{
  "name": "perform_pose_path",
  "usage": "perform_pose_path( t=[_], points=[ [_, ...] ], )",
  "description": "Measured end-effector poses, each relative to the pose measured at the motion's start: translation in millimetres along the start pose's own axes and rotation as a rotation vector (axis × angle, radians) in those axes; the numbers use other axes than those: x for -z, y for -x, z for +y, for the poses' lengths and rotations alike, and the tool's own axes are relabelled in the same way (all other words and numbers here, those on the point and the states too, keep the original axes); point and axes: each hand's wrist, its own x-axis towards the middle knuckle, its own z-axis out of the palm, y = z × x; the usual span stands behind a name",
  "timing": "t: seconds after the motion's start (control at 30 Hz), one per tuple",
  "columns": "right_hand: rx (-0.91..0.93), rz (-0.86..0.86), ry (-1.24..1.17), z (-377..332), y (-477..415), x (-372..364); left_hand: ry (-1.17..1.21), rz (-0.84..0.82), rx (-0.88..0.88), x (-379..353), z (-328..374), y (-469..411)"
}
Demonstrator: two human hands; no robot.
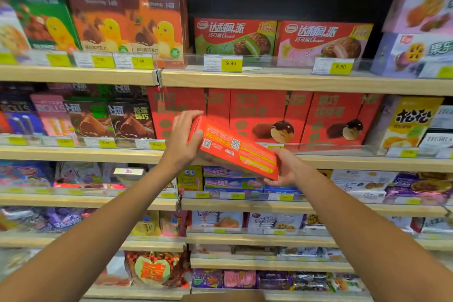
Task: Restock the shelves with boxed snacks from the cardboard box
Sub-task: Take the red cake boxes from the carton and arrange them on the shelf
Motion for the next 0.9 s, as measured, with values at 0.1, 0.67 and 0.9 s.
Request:
perform_pose_path(
  t=[0.1, 0.67, 0.9],
  points=[
    [0.124, 0.012, -0.102, 4.0, 3.7, -4.6, 0.282, -0.091, 0.426, 0.0, -22.4, 14.5],
    [0.373, -0.025, 0.208, 13.0, 12.2, -6.5, 0.850, -0.154, 1.005, 11.7, -33.5, 36.3],
    [0.800, 0.187, 0.538, -19.7, 27.6, -20.8, 0.582, -0.309, 0.705, 20.4, -5.0, -20.0]
  ],
)
